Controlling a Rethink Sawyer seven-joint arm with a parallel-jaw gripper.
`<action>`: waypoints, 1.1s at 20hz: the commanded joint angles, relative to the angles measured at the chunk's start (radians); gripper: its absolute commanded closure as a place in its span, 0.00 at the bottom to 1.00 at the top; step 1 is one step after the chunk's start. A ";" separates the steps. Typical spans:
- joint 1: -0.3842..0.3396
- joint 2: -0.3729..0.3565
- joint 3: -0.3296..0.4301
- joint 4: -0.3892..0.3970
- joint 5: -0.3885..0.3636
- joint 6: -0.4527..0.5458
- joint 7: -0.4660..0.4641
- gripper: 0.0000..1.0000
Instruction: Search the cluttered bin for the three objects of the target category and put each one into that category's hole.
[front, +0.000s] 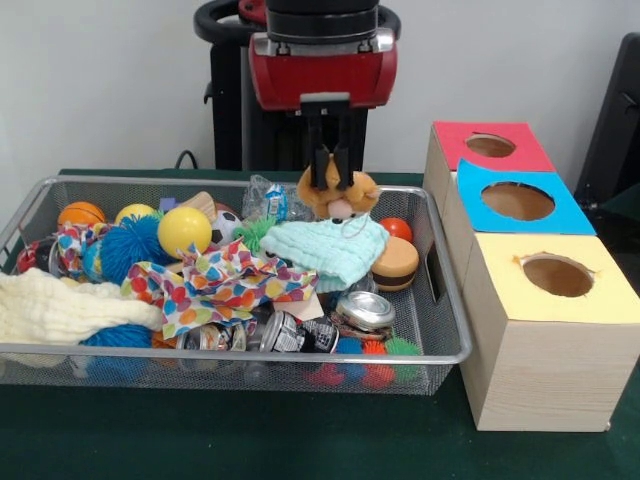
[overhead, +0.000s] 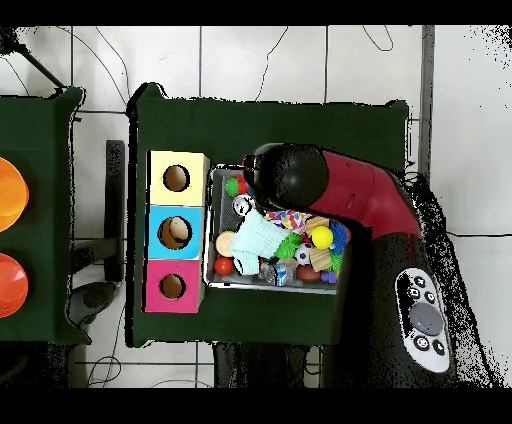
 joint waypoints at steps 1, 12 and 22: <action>-0.001 -0.013 -0.022 0.093 0.052 0.050 0.234 1.00; -0.002 0.023 -0.018 0.108 0.066 -0.023 0.211 1.00; -0.010 0.092 0.002 0.029 0.066 -0.008 0.182 1.00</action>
